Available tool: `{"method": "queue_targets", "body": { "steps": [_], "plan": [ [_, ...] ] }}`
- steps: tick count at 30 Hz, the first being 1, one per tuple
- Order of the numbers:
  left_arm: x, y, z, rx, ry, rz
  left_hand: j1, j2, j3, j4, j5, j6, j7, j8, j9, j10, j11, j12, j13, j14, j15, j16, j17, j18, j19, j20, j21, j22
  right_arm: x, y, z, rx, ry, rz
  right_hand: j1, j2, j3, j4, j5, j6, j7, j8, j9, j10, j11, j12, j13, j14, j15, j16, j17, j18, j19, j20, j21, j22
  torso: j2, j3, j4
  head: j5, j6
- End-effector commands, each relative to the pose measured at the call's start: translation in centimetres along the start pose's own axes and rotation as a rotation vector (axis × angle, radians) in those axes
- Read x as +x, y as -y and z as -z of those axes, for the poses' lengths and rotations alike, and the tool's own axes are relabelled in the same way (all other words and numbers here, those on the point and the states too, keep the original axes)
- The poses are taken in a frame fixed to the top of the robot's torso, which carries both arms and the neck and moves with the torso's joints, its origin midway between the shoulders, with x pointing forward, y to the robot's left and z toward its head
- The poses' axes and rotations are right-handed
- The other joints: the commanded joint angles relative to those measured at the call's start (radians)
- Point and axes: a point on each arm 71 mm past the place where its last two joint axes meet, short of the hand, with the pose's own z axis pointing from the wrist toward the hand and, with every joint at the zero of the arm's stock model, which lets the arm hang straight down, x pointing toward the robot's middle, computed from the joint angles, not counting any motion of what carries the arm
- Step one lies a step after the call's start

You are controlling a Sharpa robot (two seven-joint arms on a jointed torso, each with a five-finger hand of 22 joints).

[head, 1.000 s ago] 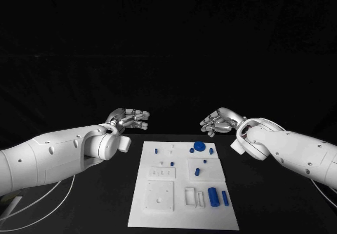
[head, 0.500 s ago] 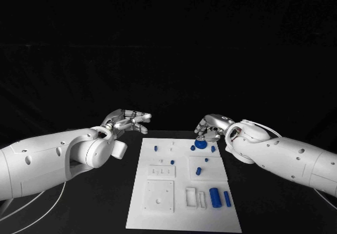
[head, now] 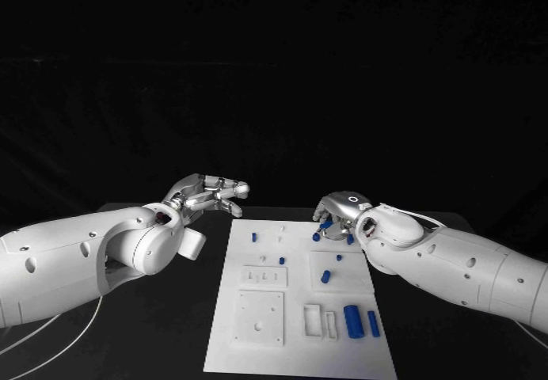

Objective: Assemble the parts on the task board

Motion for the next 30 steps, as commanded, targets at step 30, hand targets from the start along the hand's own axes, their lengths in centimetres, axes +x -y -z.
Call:
{"method": "queue_targets", "body": {
  "steps": [30],
  "plan": [
    [0.5, 0.6, 0.1, 0.014, -0.040, -0.012, -0.004, 0.002, 0.004, -0.003, 0.005, 0.003, 0.005, -0.001, 0.001, -0.021, 0.006, 0.002, 0.001, -0.003, 0.002, 0.007, -0.002, -0.001, -0.006, 0.001, 0.011, -0.002, 1.7, -0.2, -0.1, 0.036, -0.008, 0.117, 0.003, -0.022, 0.070, 0.010, -0.030, 0.014, 0.001, 0.006, 0.001, 0.000, 0.001, 0.003, 0.001, -0.013, 0.001, 0.073, -0.048, 0.021, 0.034, -0.002, -0.080, 0.233, 0.040, -0.0049, 0.0119, -0.013, 0.007]
  ]
}}
